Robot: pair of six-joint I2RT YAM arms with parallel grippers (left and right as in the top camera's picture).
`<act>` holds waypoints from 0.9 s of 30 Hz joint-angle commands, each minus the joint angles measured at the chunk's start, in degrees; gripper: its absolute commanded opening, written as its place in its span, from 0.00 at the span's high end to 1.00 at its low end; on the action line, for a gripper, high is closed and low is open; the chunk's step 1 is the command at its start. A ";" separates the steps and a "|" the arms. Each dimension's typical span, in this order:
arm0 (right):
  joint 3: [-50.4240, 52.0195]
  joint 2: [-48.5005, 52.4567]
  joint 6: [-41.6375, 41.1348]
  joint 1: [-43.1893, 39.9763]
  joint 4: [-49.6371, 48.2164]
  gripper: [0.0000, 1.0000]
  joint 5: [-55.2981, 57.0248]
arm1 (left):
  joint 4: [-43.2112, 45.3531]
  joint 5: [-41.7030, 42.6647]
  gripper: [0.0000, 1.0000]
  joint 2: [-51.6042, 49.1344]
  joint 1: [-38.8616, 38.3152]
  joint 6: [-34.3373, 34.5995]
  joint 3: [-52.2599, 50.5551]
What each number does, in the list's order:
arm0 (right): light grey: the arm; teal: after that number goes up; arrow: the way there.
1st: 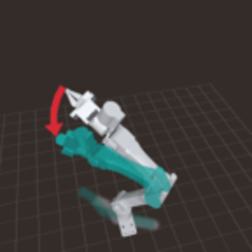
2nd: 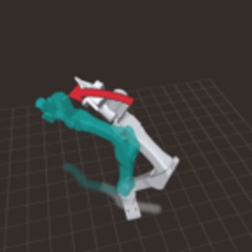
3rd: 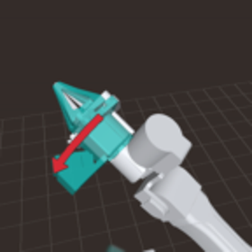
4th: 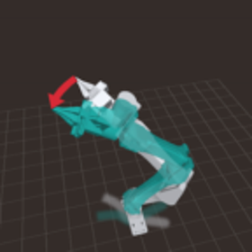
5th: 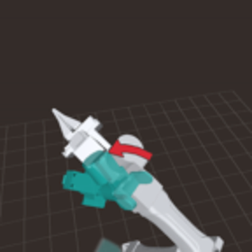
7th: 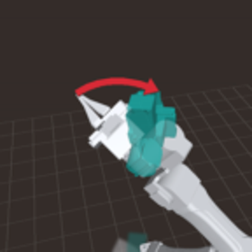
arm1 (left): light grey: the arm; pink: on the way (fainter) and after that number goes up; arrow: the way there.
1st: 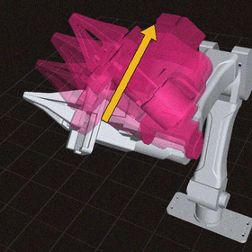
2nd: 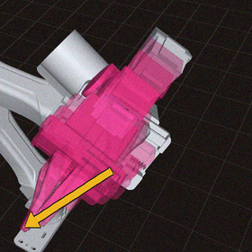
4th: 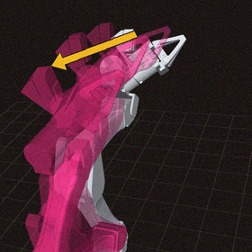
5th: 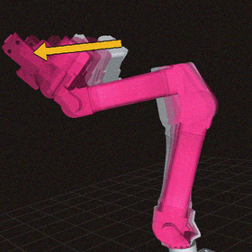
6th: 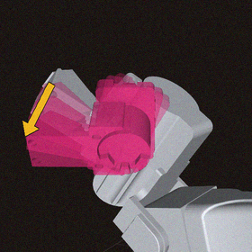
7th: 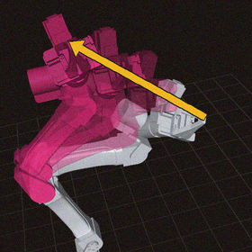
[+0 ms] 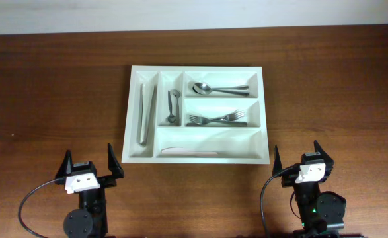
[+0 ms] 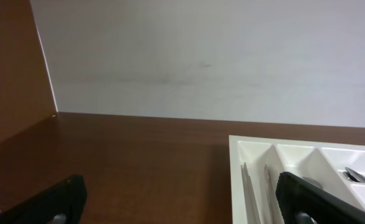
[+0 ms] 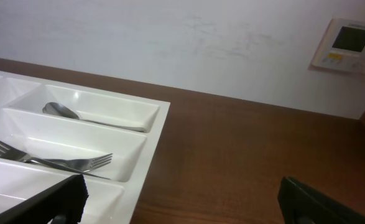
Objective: Pack container
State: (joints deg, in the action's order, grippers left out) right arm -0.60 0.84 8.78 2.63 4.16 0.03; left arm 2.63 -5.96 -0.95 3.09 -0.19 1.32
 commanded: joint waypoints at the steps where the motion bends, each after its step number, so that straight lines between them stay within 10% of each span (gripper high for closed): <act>1: 0.28 -0.59 -0.72 0.35 0.35 0.01 0.68 | 0.28 1.31 0.01 0.66 0.31 -0.63 -0.74; 27: 0.28 -0.59 -0.72 0.35 0.35 0.01 0.68 | -7.23 2.78 0.01 0.33 -4.81 -0.68 -0.74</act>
State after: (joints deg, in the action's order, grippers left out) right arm -0.60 0.84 8.80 2.63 4.16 0.03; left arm -4.62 -3.95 -0.84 -1.50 -0.21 0.93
